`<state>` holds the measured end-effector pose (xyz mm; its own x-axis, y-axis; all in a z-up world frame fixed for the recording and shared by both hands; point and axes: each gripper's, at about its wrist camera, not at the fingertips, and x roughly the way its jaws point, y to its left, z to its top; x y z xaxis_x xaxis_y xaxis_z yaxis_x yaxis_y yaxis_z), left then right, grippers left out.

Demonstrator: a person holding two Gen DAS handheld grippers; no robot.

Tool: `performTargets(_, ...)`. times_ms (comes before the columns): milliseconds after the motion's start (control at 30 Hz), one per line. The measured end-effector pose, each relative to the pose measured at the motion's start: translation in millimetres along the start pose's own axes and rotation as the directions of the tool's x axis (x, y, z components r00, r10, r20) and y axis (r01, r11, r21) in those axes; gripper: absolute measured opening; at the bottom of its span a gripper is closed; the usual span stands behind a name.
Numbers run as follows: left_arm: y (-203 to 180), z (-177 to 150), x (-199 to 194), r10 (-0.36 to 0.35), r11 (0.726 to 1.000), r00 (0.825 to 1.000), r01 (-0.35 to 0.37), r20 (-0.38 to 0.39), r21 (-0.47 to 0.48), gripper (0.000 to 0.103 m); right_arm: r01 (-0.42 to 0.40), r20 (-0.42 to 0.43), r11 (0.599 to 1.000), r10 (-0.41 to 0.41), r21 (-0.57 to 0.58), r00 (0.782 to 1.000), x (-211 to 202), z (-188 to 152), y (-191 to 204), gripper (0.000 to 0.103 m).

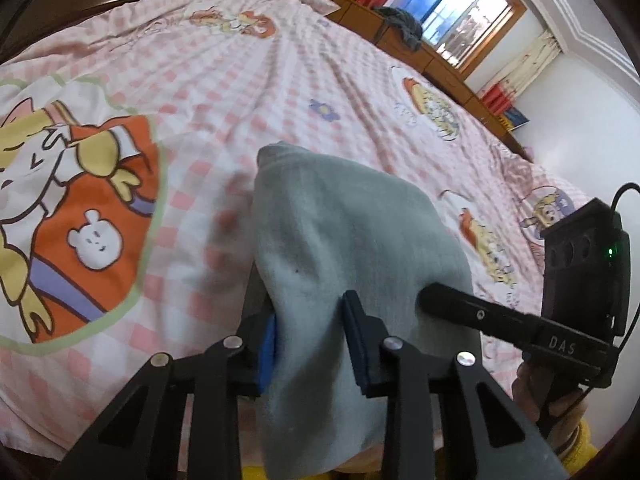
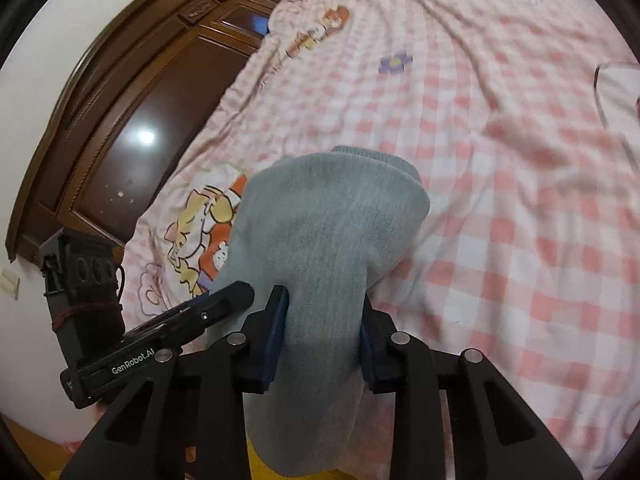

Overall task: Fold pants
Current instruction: 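Lift the folded stack with both grippers and carry it across the bed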

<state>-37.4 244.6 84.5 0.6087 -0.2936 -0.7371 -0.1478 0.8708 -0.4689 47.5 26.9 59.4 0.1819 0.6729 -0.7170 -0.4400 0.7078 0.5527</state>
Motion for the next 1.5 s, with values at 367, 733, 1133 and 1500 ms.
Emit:
performTargets(367, -80.1, 3.1, 2.9, -0.107, 0.99, 0.994, 0.106, 0.009, 0.095, 0.031, 0.065, 0.108, 0.998, -0.063, -0.016, 0.992, -82.6, -1.6, -23.0, 0.032)
performTargets(733, -189.0, -4.5, 58.7, -0.179, 0.958, 0.98, 0.193, -0.08, 0.213, 0.032, 0.174, 0.181, 0.984, -0.18, 0.046, 0.967, -161.5, -9.0, -95.1, 0.032)
performTargets(1133, -270.4, -6.5, 138.5, -0.186, 0.927, 0.971, 0.223, -0.149, 0.3, 0.032, 0.211, 0.202, 0.97, -0.233, 0.123, 0.951, -199.0, 2.3, -188.2, 0.032)
performTargets(1500, -276.1, -23.1, 199.8, -0.078, 0.918, 0.972, 0.157, -0.222, 0.364, 0.032, 0.373, 0.095, 0.922, -0.382, 0.104, 0.919, -161.4, -7.3, -243.5, 0.04)
